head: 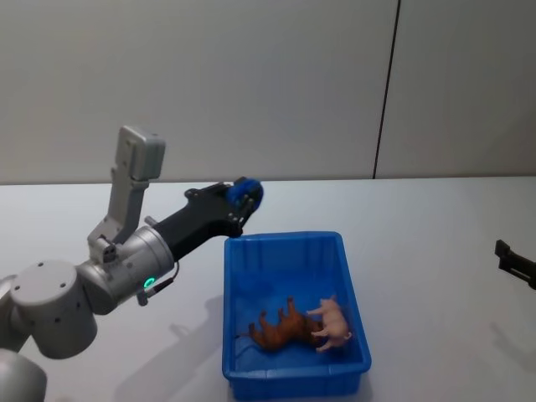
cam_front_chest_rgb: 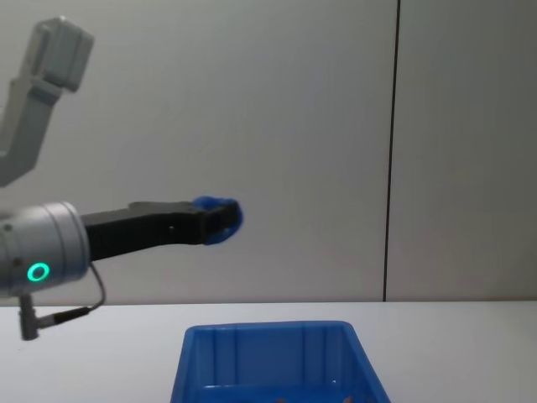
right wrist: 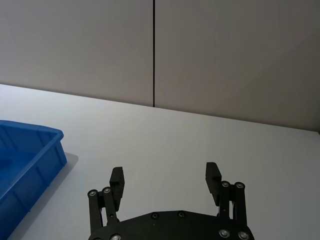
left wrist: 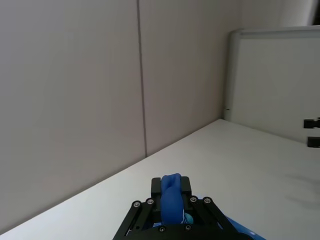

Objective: Pick up the two dolls from the table and place them into the box.

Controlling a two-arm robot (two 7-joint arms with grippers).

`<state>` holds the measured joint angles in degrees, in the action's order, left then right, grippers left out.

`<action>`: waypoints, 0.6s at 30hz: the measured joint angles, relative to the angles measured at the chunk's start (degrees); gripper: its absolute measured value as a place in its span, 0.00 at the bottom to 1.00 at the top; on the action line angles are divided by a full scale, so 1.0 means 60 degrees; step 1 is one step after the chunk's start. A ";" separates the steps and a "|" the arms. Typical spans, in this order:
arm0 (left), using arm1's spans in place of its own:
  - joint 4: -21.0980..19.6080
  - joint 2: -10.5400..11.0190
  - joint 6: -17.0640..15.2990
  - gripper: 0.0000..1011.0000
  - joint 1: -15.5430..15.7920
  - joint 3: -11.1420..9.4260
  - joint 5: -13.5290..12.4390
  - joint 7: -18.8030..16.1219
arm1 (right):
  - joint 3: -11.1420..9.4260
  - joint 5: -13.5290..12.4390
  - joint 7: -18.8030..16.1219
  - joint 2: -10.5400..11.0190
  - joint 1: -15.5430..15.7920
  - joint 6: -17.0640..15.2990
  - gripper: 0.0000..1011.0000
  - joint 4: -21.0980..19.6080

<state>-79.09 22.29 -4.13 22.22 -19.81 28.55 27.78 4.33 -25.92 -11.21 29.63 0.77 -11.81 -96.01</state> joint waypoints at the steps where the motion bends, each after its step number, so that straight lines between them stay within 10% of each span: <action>1: 0.0137 -0.0067 0.0001 0.22 0.0111 -0.0027 0.0010 0.0239 | 0.0000 0.0000 -0.0001 0.0000 0.0000 0.0000 0.99 0.0000; 18: 0.1610 -0.0522 -0.0461 0.30 0.0875 -0.0318 -0.0077 0.2350 | 0.0000 0.0000 0.0000 0.0000 0.0000 0.0001 0.99 0.0000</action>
<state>-69.42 19.16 -6.89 27.47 -21.72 28.09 41.88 4.33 -25.92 -11.21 29.63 0.77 -11.80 -96.00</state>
